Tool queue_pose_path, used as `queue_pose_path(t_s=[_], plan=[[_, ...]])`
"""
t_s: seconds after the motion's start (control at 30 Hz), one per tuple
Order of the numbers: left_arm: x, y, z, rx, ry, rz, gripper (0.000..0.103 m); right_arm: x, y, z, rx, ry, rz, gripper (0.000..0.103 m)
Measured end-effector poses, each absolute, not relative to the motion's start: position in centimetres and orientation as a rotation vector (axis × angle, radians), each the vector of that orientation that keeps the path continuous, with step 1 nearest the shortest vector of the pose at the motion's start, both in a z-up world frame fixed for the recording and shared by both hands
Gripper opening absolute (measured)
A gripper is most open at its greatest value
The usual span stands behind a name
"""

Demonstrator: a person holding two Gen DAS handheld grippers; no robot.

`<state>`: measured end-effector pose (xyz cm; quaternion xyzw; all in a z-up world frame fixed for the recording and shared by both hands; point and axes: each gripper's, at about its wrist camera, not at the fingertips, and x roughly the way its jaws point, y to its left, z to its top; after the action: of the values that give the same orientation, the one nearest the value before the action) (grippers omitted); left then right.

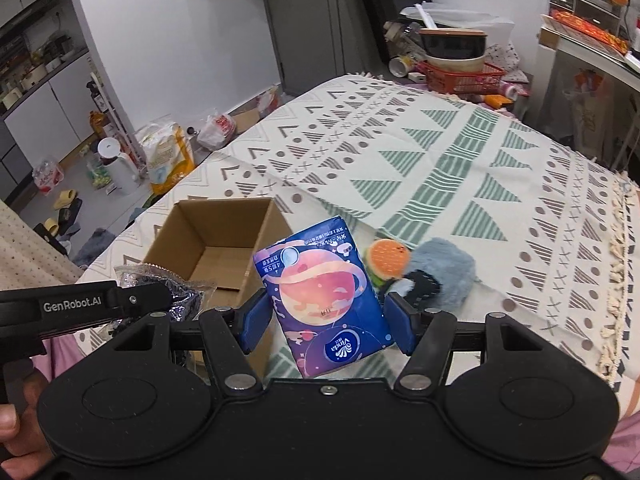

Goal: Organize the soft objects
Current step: 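Carry the black bag and tissue pack over the box and open both grippers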

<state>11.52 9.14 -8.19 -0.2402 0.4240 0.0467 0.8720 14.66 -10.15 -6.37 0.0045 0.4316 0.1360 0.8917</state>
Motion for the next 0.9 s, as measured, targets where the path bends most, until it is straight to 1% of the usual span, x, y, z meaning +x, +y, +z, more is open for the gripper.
queue_pose_path(t_s=[0.37,0.73,0.77,0.8,0.9], plan=[[12.8,13.9,-9.9,-0.544,0.880,0.164,0.030,15.6,-6.1,-7.2,-0.006,0.924,0.319,0.060],[14.1,15.7,-11.9,-0.558,0.915,0.194,0.030,16.4,-3.1,-8.2,-0.002,0.956,0.336,0.060],[14.1,15.8,-12.1,-0.562,0.918,0.204,0.031,16.5,-2.9,-8.3,-0.001,0.958,0.338,0.060],[14.1,15.9,-12.1,-0.567,0.920,0.206,0.034,16.6,-2.7,-8.4,-0.001,0.960,0.340,0.060],[14.1,16.1,-12.3,-0.573,0.942,0.210,0.038,16.8,-2.2,-8.7,0.005,0.969,0.344,0.060]])
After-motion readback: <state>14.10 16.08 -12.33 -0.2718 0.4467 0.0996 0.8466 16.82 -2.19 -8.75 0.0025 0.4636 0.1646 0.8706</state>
